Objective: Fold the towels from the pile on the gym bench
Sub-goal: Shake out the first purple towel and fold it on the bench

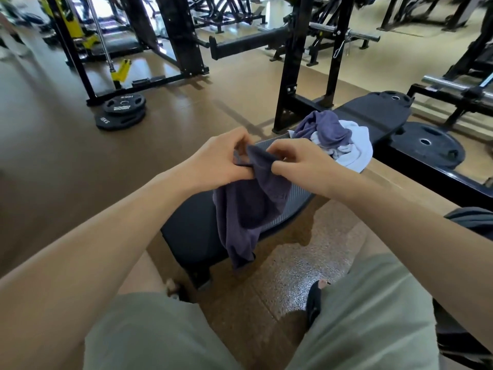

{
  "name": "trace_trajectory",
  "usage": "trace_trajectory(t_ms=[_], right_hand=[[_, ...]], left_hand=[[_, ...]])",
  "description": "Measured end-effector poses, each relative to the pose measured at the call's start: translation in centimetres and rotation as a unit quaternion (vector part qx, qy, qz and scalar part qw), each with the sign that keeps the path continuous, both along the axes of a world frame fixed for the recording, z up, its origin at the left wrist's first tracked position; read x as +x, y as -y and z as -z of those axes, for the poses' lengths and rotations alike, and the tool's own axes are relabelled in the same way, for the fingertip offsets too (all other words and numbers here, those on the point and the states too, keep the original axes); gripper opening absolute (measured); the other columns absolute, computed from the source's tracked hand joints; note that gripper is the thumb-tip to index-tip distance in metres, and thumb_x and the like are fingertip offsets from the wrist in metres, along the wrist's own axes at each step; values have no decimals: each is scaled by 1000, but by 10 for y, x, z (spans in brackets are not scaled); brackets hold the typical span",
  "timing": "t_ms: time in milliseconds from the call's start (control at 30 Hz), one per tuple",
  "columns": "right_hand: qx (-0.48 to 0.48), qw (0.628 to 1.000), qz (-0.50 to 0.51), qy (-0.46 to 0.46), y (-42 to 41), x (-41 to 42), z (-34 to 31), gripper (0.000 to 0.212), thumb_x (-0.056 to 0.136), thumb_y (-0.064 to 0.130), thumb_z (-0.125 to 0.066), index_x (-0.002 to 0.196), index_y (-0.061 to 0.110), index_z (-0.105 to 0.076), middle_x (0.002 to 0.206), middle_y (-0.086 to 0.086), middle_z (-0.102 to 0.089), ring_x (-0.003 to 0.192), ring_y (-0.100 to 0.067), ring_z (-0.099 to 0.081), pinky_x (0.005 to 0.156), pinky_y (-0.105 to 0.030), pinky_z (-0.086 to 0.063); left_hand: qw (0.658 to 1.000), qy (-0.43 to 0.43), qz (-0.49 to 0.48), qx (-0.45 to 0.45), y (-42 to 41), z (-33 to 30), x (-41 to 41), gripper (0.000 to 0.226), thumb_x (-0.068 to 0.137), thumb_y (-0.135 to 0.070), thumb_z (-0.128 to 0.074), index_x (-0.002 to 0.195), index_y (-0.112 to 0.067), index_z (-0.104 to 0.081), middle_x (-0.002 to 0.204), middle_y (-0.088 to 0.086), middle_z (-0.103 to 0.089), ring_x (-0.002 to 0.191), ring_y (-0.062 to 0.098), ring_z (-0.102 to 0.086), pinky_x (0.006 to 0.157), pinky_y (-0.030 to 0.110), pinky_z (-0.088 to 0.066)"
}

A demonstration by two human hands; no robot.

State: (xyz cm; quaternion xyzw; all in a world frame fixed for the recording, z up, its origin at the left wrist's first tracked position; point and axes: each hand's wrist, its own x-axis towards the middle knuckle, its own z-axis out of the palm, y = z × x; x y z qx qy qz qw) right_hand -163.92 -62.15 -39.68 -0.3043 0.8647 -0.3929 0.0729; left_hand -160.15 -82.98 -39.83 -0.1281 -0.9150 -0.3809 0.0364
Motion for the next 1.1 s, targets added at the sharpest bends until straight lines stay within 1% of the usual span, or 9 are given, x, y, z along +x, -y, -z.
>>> trace_trajectory(t_ms=[100, 200, 367, 467, 567, 633, 767, 900, 1100], right_hand=[[-15, 999, 38, -29, -1, -9, 0, 16, 88, 7, -48, 88, 3, -63, 78, -18, -65, 68, -27, -59, 65, -42, -49], [-63, 992, 108, 2, -12, -24, 1, 22, 92, -3, -44, 87, 8, -62, 67, -10, -62, 60, -23, -60, 60, -38, -54], [-24, 988, 109, 106, -29, -36, 11, 40, 80, -19, -40, 89, 11, -64, 97, -12, -66, 92, -24, -62, 78, -29, -53], [-55, 988, 100, 106, -27, -35, 8, 54, 68, -7, -40, 107, 24, -62, 114, -8, -66, 109, -25, -63, 86, -35, -49], [-65, 992, 39, 98, -6, -29, -1, 67, 71, 8, -57, 136, 21, -54, 127, 0, -65, 123, -12, -57, 101, -28, -46], [-20, 999, 16, 43, 10, -24, 1, 60, 75, 19, -68, 134, 20, -57, 118, 1, -69, 115, -9, -62, 96, -27, -48], [5, 993, 60, -104, 22, -23, 8, 8, 83, 9, -64, 91, 6, -66, 76, -4, -63, 72, -16, -54, 65, -35, -39], [-19, 986, 125, -110, 14, -28, -1, 7, 86, 8, -61, 89, 10, -67, 80, -3, -66, 77, -14, -57, 73, -30, -42], [-1, 971, 201, -129, -10, -47, -14, 9, 91, 7, -58, 92, 13, -65, 76, 8, -60, 69, 20, -49, 62, 0, -34]], left_hand=[[997, -17, -35, -71, 4, 5, 0, 33, 84, -32, -78, 97, -15, -54, 92, -3, -64, 83, 16, -60, 65, 15, -43], [994, -5, -52, -92, 13, 8, -5, 26, 90, -34, -73, 89, -15, -55, 78, -7, -60, 66, 6, -51, 55, 12, -37], [993, -4, -39, -108, 19, 2, -20, 31, 95, -32, -65, 73, -14, -52, 64, -7, -52, 60, 8, -44, 54, 18, -34], [994, -35, -23, -102, 16, -3, -28, 32, 94, -31, -66, 72, -12, -54, 63, -7, -53, 60, 7, -44, 56, 16, -37], [990, -67, 4, -123, 10, -8, -36, 28, 91, -33, -68, 74, -13, -57, 65, -8, -56, 62, 7, -48, 60, 20, -39], [987, -86, 15, -131, 6, -11, -41, 28, 89, -36, -69, 75, -14, -59, 67, -7, -58, 63, 6, -50, 62, 24, -40], [988, -101, 28, -117, 6, -12, -44, 30, 91, -39, -68, 75, -16, -57, 66, -7, -56, 60, 4, -48, 59, 21, -36], [987, -28, 35, -154, 18, 7, -43, 13, 92, -24, -66, 86, -21, -55, 75, -9, -58, 71, 10, -54, 62, 24, -39], [987, 58, -25, -148, 40, 46, -48, 12, 101, -20, -52, 89, -25, -53, 75, -8, -60, 71, 12, -56, 61, 28, -40]])
